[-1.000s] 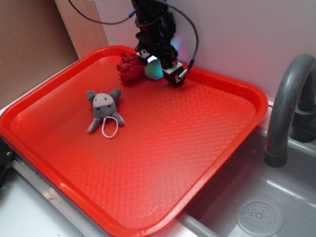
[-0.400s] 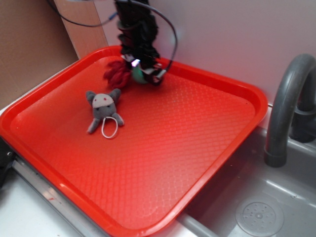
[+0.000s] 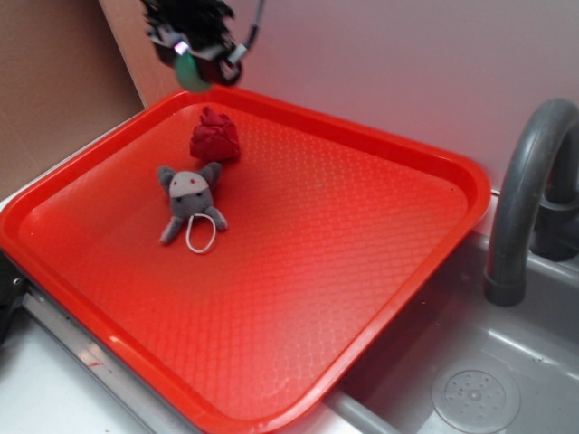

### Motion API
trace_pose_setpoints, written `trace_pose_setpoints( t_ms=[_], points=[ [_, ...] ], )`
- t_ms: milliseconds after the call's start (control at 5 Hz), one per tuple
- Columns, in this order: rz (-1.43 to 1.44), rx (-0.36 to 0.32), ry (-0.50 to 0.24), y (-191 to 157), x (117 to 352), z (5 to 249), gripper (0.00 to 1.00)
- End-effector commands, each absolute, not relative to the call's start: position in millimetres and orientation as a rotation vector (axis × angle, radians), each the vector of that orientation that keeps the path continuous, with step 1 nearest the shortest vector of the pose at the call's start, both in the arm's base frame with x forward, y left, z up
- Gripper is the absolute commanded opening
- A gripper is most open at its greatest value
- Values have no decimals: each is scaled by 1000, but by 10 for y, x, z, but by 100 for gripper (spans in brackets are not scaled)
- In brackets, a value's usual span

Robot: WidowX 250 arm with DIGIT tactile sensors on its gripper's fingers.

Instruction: Grab the green ball.

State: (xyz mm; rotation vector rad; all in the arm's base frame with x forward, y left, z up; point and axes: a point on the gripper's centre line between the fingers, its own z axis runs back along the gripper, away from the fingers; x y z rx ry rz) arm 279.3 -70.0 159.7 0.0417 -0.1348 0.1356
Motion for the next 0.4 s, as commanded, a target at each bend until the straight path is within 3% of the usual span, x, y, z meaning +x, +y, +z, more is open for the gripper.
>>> trace_pose_setpoints(
  t_ms=[0, 200],
  points=[
    [280, -31, -282, -608, 2293, 2420, 0],
    [283, -86, -262, -466, 2291, 2275, 0]
  ],
)
